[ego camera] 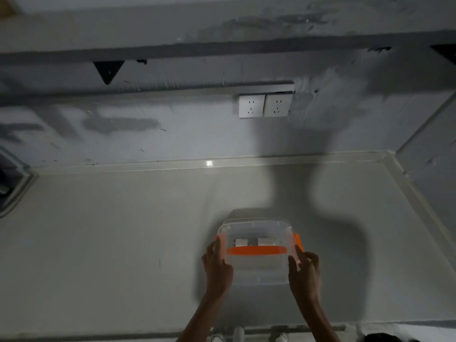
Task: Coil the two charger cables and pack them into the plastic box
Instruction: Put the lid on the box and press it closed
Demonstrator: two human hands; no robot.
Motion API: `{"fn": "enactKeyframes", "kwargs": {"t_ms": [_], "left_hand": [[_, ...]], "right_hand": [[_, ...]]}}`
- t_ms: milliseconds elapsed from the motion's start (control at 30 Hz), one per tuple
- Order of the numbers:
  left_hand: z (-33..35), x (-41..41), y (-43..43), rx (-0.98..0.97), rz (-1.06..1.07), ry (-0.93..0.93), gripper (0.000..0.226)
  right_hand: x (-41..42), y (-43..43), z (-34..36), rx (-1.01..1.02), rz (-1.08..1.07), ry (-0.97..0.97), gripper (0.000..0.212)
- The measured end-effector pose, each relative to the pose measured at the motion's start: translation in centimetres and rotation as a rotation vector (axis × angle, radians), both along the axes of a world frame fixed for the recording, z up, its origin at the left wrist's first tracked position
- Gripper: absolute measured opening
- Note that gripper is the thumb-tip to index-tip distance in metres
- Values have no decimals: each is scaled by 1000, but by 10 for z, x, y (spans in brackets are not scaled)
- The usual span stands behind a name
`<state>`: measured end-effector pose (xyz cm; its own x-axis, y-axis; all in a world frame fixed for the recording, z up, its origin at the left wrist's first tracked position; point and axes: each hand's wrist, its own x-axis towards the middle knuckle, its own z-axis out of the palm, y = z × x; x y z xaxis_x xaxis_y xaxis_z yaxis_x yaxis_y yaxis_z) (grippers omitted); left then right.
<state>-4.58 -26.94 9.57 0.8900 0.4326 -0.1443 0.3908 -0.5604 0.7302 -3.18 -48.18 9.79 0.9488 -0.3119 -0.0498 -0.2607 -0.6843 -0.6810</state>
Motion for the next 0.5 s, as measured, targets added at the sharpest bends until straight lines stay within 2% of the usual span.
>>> {"fn": "enactKeyframes", "kwargs": {"t_ms": [133,500], "left_hand": [[8,11,-10,-31,-21,86,86],[-5,22,-8,61,-82,135,81]], "right_hand": [[12,-8,-1,-48,57,19,49],[32,-19,-12,-98,171,113,42]]}}
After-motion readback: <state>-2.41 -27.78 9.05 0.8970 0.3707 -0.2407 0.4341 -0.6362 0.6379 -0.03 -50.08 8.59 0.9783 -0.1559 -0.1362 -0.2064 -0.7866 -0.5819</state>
